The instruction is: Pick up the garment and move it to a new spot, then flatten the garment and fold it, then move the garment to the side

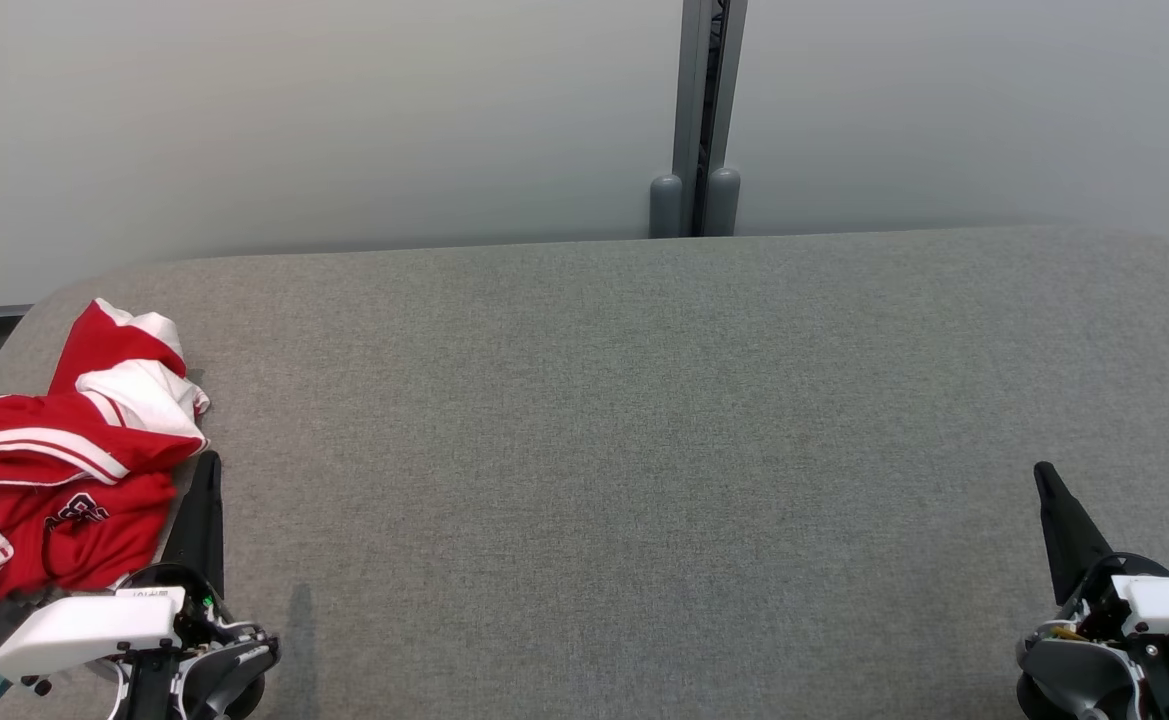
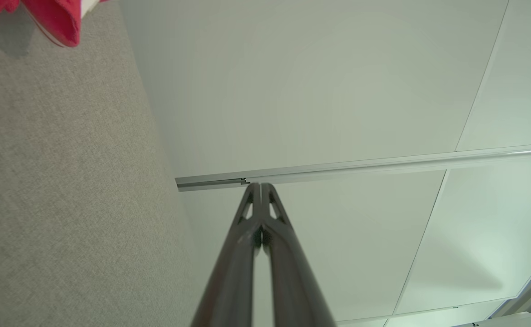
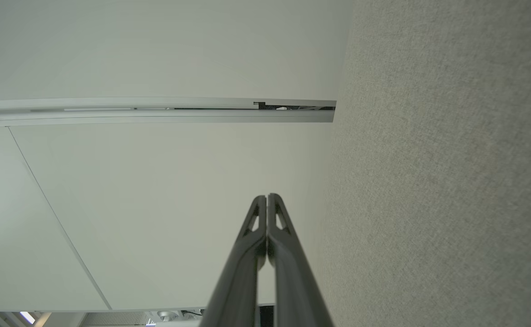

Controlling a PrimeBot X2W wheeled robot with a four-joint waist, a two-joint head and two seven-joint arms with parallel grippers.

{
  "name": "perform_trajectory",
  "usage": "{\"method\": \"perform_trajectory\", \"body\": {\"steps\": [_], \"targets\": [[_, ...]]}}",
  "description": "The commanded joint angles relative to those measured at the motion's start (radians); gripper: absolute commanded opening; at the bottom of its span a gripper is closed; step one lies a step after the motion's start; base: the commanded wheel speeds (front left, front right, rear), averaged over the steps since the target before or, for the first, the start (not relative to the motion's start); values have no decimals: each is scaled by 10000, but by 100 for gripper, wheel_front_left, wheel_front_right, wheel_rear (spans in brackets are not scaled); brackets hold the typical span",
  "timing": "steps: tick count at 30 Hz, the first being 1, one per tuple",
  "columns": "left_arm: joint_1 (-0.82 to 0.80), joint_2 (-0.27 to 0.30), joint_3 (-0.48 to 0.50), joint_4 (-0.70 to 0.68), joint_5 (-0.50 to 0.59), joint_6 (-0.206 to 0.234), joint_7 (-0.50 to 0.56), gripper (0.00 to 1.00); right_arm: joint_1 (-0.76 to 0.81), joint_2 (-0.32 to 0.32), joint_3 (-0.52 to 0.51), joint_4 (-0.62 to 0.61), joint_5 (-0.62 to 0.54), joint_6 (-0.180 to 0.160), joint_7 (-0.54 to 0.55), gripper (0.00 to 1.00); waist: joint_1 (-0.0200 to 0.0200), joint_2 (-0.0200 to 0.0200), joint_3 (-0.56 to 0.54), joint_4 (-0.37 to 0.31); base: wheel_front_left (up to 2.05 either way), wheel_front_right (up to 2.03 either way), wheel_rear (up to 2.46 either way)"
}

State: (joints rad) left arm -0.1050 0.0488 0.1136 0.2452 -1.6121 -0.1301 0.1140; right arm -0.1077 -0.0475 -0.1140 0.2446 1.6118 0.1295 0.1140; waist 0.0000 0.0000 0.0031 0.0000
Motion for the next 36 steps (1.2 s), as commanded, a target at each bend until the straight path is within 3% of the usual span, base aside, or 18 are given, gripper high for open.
{"method": "perform_trajectory", "body": {"steps": [1, 36], "targets": [[-130, 45, 26, -23, 21, -39, 13, 0, -38, -75, 6, 21, -6, 37, -1, 0, 0, 0, 0, 0, 0, 0, 0], [-130, 45, 26, -23, 21, -39, 13, 0, -38, -76, 6, 21, -5, 38, -2, 0, 0, 0, 0, 0, 0, 0, 0]]}}
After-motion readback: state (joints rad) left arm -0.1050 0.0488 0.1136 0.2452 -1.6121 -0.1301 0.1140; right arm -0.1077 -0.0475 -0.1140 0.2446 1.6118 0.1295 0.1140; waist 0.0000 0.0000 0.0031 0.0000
